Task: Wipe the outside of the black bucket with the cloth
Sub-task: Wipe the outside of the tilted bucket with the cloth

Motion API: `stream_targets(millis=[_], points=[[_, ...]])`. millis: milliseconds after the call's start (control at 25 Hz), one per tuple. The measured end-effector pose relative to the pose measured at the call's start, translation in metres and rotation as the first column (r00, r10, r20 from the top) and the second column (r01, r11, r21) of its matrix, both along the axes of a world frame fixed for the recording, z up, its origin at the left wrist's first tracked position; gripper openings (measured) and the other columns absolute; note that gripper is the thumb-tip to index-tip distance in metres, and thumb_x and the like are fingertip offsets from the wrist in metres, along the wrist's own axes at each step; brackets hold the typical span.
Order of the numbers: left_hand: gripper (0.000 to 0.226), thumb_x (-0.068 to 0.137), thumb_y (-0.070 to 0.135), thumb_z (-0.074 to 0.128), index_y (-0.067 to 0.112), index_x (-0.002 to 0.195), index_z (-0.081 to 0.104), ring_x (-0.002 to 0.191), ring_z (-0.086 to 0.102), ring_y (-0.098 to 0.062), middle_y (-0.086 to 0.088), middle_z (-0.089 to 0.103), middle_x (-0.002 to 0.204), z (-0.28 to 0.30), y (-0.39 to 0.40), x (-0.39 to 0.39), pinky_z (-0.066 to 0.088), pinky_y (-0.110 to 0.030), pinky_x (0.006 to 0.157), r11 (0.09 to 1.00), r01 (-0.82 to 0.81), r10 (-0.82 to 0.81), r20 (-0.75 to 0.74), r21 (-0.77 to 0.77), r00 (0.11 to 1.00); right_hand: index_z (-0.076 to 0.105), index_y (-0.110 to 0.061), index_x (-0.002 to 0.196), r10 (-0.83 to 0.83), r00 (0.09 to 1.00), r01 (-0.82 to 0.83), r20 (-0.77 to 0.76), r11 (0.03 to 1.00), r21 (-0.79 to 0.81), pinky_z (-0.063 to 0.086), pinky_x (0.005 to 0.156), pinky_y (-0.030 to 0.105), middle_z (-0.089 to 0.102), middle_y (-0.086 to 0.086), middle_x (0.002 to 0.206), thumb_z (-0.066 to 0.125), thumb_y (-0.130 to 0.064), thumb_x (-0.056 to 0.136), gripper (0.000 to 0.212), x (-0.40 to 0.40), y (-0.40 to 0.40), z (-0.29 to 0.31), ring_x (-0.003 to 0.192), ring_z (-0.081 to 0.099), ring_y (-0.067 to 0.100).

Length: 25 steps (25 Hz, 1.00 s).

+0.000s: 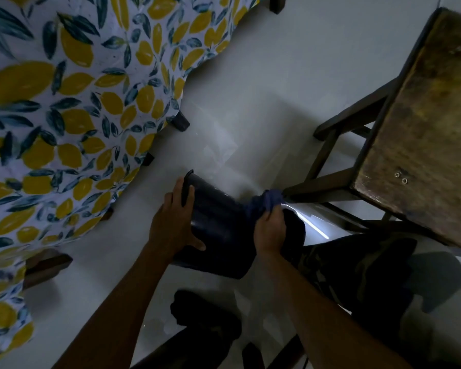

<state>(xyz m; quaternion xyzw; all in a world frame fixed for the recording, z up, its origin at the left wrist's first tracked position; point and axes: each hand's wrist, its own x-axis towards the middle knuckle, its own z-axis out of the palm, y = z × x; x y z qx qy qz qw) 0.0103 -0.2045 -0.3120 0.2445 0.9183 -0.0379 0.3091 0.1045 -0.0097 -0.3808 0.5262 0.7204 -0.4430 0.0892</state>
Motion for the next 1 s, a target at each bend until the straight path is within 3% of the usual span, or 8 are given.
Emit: stream_targets(millis=[200, 440, 560, 720, 800, 880, 1000], points=[[0.155, 0.029, 0.066, 0.089, 0.007, 0.155, 0.02, 0.127, 0.041, -0.04, -0.02, 0.012, 0.163, 0.01, -0.001, 0.002, 0.053, -0.047, 0.089, 0.992, 0.098, -0.092, -0.076, 0.076, 0.993, 0.036, -0.025, 0.148, -0.173, 0.982, 0.189, 0.078, 0.926, -0.327, 0.036, 0.103, 0.041, 0.048, 0.022, 0.141, 0.036, -0.023, 0.103, 0.044, -0.005, 0.004, 0.003, 0.125, 0.048, 0.042], [0.149, 0.038, 0.055, 0.094, 0.016, 0.157, 0.014, 0.134, 0.033, -0.045, -0.023, 0.014, 0.159, 0.006, -0.012, 0.024, 0.048, -0.057, 0.096, 0.979, -0.14, 0.159, -0.125, 0.145, 0.979, 0.048, -0.02, 0.134, -0.033, 0.995, 0.008, -0.096, 0.969, -0.248, 0.033, 0.091, 0.031, 0.054, 0.014, 0.133, 0.039, -0.024, 0.102, 0.034, -0.02, 0.002, 0.022, 0.121, 0.051, 0.033], [0.153, 0.035, 0.061, 0.092, 0.016, 0.158, 0.011, 0.143, 0.022, -0.046, -0.026, 0.01, 0.16, 0.004, -0.009, 0.025, 0.041, -0.061, 0.104, 0.986, -0.156, 0.163, -0.137, 0.066, 0.977, 0.053, -0.011, 0.126, 0.215, 0.97, -0.221, -0.11, 0.974, -0.045, 0.04, 0.098, 0.04, 0.053, 0.015, 0.133, 0.037, -0.025, 0.097, 0.036, -0.007, -0.011, 0.016, 0.119, 0.051, 0.036], [0.159, 0.034, 0.073, 0.085, 0.011, 0.158, 0.007, 0.151, 0.003, -0.043, -0.024, -0.005, 0.164, 0.003, -0.01, 0.016, 0.017, -0.057, 0.118, 0.997, 0.002, -0.015, -0.182, -0.075, 0.983, 0.056, -0.008, 0.125, 0.529, 0.849, -0.513, 0.012, 0.817, 0.262, 0.045, 0.102, 0.046, 0.049, 0.016, 0.142, 0.039, -0.023, 0.094, 0.038, 0.016, -0.018, 0.013, 0.125, 0.049, 0.039], [0.158, 0.037, 0.076, 0.082, 0.006, 0.157, 0.007, 0.152, 0.002, -0.04, -0.023, -0.005, 0.164, 0.0, -0.012, 0.015, 0.012, -0.055, 0.12, 0.992, 0.048, -0.069, -0.19, -0.114, 0.979, 0.057, -0.009, 0.124, 0.677, 0.736, -0.622, -0.003, 0.678, 0.391, 0.041, 0.107, 0.052, 0.046, 0.016, 0.148, 0.036, -0.025, 0.092, 0.042, 0.026, -0.028, 0.015, 0.135, 0.044, 0.039], [0.158, 0.04, 0.078, 0.08, 0.0, 0.156, 0.004, 0.153, -0.001, -0.036, -0.022, -0.006, 0.164, -0.004, -0.015, 0.018, 0.013, -0.054, 0.122, 0.985, 0.086, -0.112, -0.17, -0.151, 0.979, 0.05, -0.014, 0.134, 0.793, 0.609, -0.724, -0.014, 0.563, 0.399, 0.031, 0.111, 0.056, 0.034, 0.014, 0.157, 0.035, -0.029, 0.094, 0.045, 0.032, -0.044, 0.017, 0.145, 0.031, 0.036], [0.157, 0.04, 0.077, 0.08, -0.002, 0.155, 0.007, 0.153, 0.001, -0.035, -0.021, -0.002, 0.165, -0.009, -0.02, 0.022, 0.016, -0.053, 0.121, 0.984, 0.084, -0.109, -0.159, -0.155, 0.981, 0.018, -0.027, 0.155, 0.846, 0.53, -0.812, 0.052, 0.489, 0.319, 0.014, 0.117, 0.054, 0.013, 0.009, 0.164, 0.023, -0.04, 0.096, 0.061, 0.02, -0.047, 0.008, 0.151, 0.01, 0.03]])
